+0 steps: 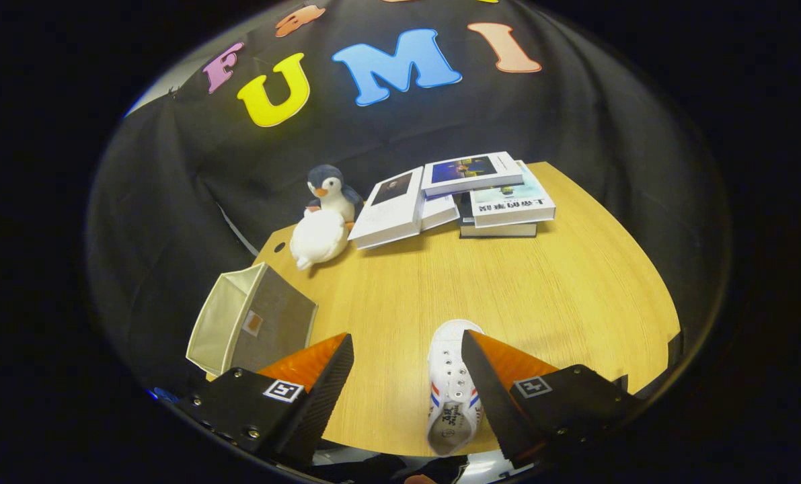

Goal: Open the storage box then place both shoes into the box .Put the left shoe in first, then the right shoe, with the right side of both shoes facing outward in a uniform manner.

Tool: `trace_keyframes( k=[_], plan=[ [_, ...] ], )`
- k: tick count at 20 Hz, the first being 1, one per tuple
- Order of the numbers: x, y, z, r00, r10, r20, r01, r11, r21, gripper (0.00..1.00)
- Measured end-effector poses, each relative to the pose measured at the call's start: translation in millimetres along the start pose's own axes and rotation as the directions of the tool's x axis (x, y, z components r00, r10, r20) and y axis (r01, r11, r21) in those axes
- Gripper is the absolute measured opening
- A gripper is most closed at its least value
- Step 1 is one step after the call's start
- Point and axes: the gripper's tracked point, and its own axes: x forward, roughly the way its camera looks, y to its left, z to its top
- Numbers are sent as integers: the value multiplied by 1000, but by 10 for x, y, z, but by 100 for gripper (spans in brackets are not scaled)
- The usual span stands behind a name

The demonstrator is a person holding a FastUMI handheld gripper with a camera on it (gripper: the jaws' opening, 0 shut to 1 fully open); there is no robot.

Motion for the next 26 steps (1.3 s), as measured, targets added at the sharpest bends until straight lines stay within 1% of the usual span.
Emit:
trace_keyframes(
  k=[9,15,18,20,21,23,25,26],
  plan=[
    [260,-485,-467,991,-51,-120,52,999,8,98],
    [453,-697,-836,972,-69,-224,80,996,39,98],
    [488,-755,-989,960,-93,-265,102,995,19,98],
    [490,-769,-1019,958,-92,-272,99,995,14,98],
    [503,-770,-1022,957,-92,-276,101,995,20,96],
    [530,-754,-1048,953,-84,-289,96,995,28,95],
    [556,-766,-1113,946,-103,-306,112,994,13,81],
    [566,-780,-1155,940,-118,-320,123,992,-6,80]
  ],
)
